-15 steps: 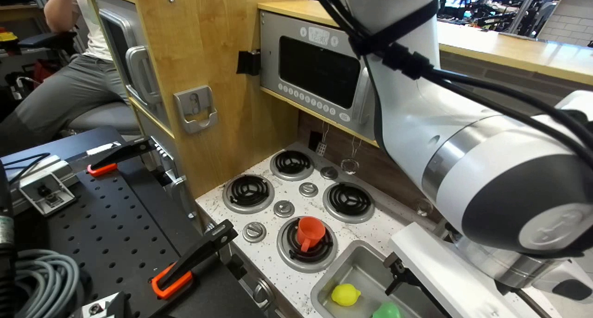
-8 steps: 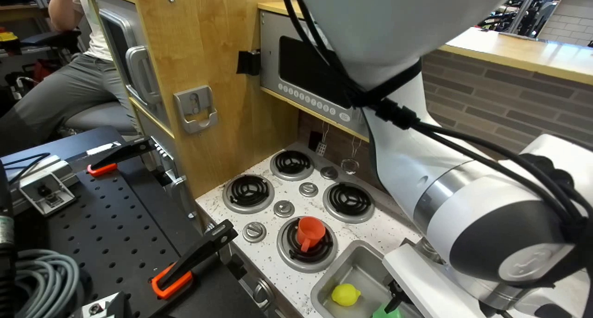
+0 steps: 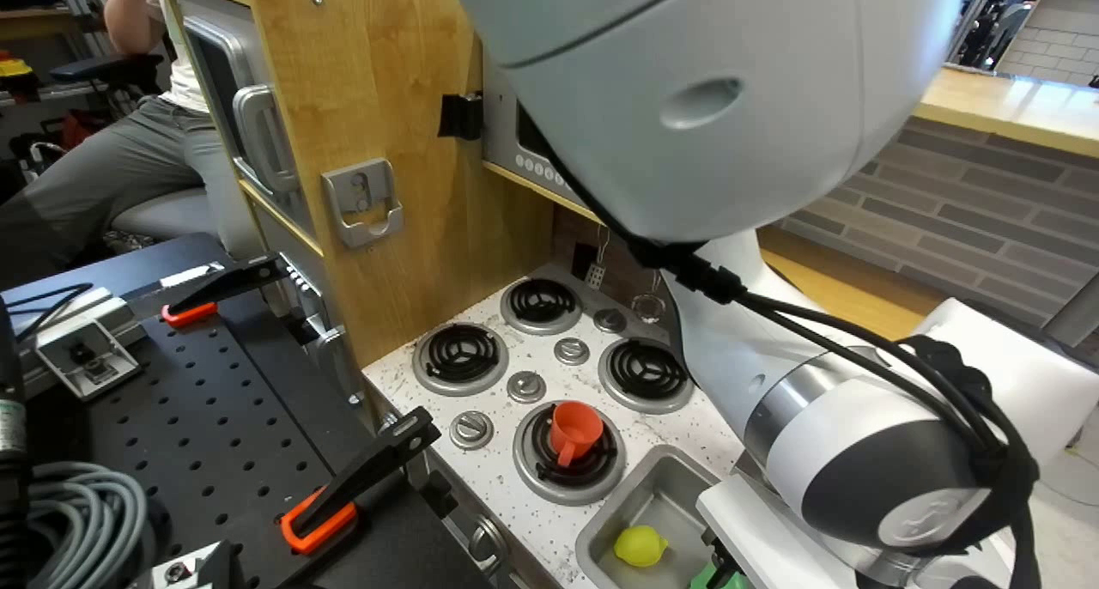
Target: Remove the plastic pear from the sink
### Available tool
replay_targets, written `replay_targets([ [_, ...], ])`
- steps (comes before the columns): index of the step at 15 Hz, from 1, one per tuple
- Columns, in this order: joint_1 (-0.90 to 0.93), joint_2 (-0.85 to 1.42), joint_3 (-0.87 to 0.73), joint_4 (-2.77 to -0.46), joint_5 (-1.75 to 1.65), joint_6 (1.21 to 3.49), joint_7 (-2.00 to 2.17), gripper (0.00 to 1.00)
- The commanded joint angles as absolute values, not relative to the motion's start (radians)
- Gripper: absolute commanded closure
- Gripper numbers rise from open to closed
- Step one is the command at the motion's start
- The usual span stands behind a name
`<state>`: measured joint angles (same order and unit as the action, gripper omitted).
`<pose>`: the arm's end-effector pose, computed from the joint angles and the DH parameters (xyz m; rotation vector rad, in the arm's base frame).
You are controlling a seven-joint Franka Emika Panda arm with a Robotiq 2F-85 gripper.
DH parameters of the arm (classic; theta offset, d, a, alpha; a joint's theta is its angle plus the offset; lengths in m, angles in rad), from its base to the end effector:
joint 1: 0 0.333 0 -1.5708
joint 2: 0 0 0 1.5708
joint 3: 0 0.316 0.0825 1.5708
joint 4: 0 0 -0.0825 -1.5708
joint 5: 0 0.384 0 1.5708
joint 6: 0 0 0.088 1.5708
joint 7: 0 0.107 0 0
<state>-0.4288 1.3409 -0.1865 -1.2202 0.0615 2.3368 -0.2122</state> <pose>0.5637 -0.3687 -0.0659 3.0159 -0.4977 -0.3845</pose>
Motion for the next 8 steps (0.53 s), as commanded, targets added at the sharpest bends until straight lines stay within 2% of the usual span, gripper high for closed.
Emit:
replay_targets([
  [1, -0.434, 1.41, -0.17, -1.114, 0.04, 2.318, -0.193, 0.0],
  [8, -0.421, 1.46, -0.158, -1.056, 0.014, 2.324, -0.217, 0.0],
])
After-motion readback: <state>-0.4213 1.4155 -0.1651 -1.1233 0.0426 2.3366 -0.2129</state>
